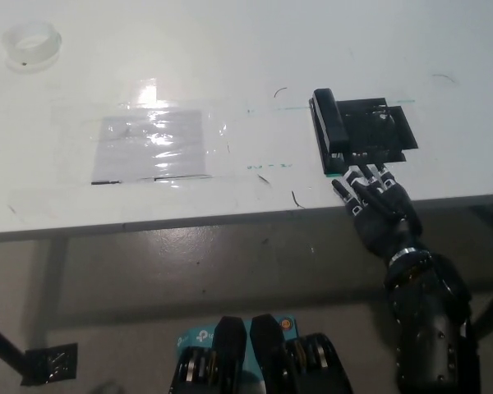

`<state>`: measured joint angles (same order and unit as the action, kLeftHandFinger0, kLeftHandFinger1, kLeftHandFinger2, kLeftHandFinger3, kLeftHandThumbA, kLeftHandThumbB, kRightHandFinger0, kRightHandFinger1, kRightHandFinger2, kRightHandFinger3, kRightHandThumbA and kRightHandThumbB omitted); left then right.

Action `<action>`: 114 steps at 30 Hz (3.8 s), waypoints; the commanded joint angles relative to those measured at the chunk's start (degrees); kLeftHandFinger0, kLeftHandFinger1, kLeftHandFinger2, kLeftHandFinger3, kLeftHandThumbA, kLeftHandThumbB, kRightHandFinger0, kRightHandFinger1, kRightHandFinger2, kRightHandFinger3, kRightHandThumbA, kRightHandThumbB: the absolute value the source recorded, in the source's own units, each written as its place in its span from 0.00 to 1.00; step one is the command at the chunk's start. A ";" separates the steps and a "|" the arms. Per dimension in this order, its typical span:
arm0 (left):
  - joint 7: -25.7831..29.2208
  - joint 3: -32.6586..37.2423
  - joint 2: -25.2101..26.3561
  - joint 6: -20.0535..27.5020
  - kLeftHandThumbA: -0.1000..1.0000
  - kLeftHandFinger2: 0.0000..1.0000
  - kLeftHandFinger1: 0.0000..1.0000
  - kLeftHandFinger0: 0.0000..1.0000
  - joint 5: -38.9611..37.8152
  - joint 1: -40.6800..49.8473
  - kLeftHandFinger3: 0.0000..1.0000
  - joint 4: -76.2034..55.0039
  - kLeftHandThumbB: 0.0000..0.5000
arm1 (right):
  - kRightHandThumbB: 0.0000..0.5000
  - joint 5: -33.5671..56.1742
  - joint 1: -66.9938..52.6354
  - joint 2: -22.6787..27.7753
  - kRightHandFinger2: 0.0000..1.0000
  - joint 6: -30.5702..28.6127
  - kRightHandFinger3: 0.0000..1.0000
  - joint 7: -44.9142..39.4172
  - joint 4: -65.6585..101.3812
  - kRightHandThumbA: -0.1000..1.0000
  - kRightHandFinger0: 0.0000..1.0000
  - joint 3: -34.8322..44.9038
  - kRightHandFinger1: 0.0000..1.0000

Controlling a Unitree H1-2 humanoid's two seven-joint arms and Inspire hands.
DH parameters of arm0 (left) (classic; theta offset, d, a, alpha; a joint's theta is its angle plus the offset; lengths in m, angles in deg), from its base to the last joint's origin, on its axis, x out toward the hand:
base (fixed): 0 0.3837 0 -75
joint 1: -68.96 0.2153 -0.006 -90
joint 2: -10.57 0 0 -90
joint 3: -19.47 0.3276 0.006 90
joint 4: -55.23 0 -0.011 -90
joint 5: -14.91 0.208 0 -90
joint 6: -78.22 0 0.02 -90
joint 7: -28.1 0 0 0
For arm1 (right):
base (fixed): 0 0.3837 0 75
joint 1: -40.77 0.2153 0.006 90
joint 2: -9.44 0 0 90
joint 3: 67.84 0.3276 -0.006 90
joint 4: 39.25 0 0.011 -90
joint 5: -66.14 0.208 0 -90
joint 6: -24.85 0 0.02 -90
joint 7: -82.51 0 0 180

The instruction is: A stapler is kept infront of the robot on the black mark on the desk and the robot uses its right hand to lift the top of the stapler to open it

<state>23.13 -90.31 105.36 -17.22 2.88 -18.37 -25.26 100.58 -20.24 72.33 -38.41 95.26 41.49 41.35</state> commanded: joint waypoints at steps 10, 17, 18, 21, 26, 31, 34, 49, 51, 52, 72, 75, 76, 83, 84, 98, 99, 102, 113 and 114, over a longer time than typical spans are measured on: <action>0.24 -0.54 0.61 1.06 0.60 0.63 0.46 0.36 -0.50 -0.76 0.80 -0.79 0.03 | 0.00 6.14 6.54 -1.39 0.98 0.19 1.00 4.90 -1.64 0.97 0.83 3.66 0.92; -0.30 -0.38 0.74 1.80 0.60 0.63 0.46 0.37 -0.61 -0.77 0.82 -0.12 0.00 | 0.00 6.69 9.99 -1.42 0.97 -0.56 1.00 5.05 -4.58 0.92 0.82 5.17 0.91; -0.38 -0.37 0.77 1.90 0.61 0.64 0.46 0.37 -0.64 -0.75 0.83 -0.05 0.00 | 0.00 6.93 10.29 -1.41 0.99 -0.50 1.00 4.72 -4.71 0.94 0.83 5.22 0.92; 0.00 -0.42 0.69 1.21 0.62 0.65 0.46 0.37 -0.56 -0.78 0.83 -0.22 0.00 | 0.00 6.77 11.49 -1.66 0.99 -0.54 1.00 5.48 -5.18 0.93 0.80 5.46 0.90; -0.68 -0.49 0.56 2.39 0.61 0.63 0.46 0.36 -1.17 -0.70 0.82 0.44 0.01 | 0.00 6.43 12.75 -1.74 0.97 -0.58 1.00 6.19 -6.26 0.90 0.79 5.63 0.89; -0.01 -0.41 0.54 1.35 0.63 0.64 0.46 0.37 -0.62 -0.21 0.81 -0.49 0.01 | 0.00 7.25 13.82 -2.13 0.95 -0.80 1.00 6.09 -6.93 0.88 0.82 6.11 0.90; -0.09 -0.43 0.54 1.51 0.64 0.64 0.46 0.37 -0.74 -0.35 0.81 -0.18 0.01 | 0.00 6.59 15.22 -2.12 0.94 -1.15 1.00 6.19 -7.24 0.88 0.80 5.65 0.88; -0.33 -0.65 0.40 2.81 0.64 0.61 0.45 0.38 -0.98 0.95 0.79 1.07 0.05 | 0.00 7.03 31.81 -0.62 0.84 -2.99 0.98 8.54 -12.42 0.89 0.73 6.60 0.80; -0.08 -0.64 0.35 2.49 0.64 0.61 0.46 0.39 -0.79 1.00 0.78 0.81 0.05 | 0.00 6.95 34.43 -0.56 0.84 -3.61 0.96 9.54 -13.75 0.86 0.71 7.14 0.79; -0.13 -0.65 0.33 2.41 0.64 0.62 0.47 0.40 -0.88 1.03 0.78 0.70 0.04 | 0.00 6.75 34.95 -0.53 0.83 -3.80 0.94 9.61 -14.00 0.85 0.71 7.08 0.78; -0.76 -0.45 -0.74 3.83 0.63 0.60 0.45 0.38 -1.68 2.10 0.78 1.30 0.01 | 0.00 0.31 43.64 4.70 0.77 -14.77 0.90 7.77 -35.54 0.82 0.65 5.60 0.75; -0.40 -0.36 -0.79 4.03 0.63 0.60 0.46 0.38 -1.26 2.39 0.76 1.04 0.01 | 0.00 -0.03 46.50 6.56 0.76 -18.46 0.93 7.21 -42.22 0.82 0.65 6.27 0.74; -0.34 -0.35 -0.80 3.85 0.63 0.60 0.46 0.38 -1.24 2.40 0.76 0.97 0.02 | 0.00 -0.30 46.94 6.93 0.75 -19.21 0.94 6.79 -43.40 0.84 0.64 6.14 0.73; 0.27 -0.32 -0.92 2.82 0.62 0.62 0.47 0.39 -0.96 2.45 0.77 0.44 0.01 | 0.02 -1.66 50.86 10.17 0.74 -24.66 0.91 6.06 -50.77 0.84 0.63 6.37 0.72; 0.37 -0.41 -1.03 2.55 0.62 0.61 0.47 0.39 -1.12 2.48 0.76 0.14 0.02 | 0.02 -1.69 50.69 10.18 0.74 -24.69 0.91 5.91 -50.63 0.84 0.63 6.35 0.72; 0.46 -0.33 -0.89 2.68 0.64 0.63 0.48 0.41 -0.73 2.44 0.78 -0.18 0.02 | 0.00 -2.48 43.46 7.79 0.74 -21.08 0.89 5.87 -42.31 0.80 0.59 4.94 0.68; 0.49 -0.35 -0.75 2.66 0.64 0.62 0.48 0.41 -0.65 2.38 0.78 -0.32 0.02 | 0.00 -2.60 41.57 7.10 0.72 -19.37 0.90 6.35 -38.78 0.80 0.59 4.40 0.68; 0.43 -0.31 -0.42 2.90 0.64 0.63 0.49 0.40 -0.40 2.16 0.79 -0.41 0.00 | 0.00 -2.06 38.32 6.34 0.73 -16.19 0.91 6.06 -32.88 0.80 0.61 3.42 0.69; -0.45 -1.07 -0.02 3.52 0.64 0.62 0.47 0.40 -1.83 1.94 0.78 -0.31 0.01 | 0.00 1.25 22.18 2.78 0.77 -1.76 0.93 8.24 -4.56 0.85 0.67 0.13 0.73; -0.43 -1.04 0.00 3.49 0.64 0.61 0.47 0.40 -1.76 1.92 0.78 -0.31 0.02 | 0.00 1.48 21.40 2.64 0.78 -1.04 0.93 8.26 -3.32 0.86 0.68 0.03 0.73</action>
<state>23.11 -90.28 104.01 -15.40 2.12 -16.35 -23.60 99.02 1.21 75.78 -47.65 104.89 25.01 43.46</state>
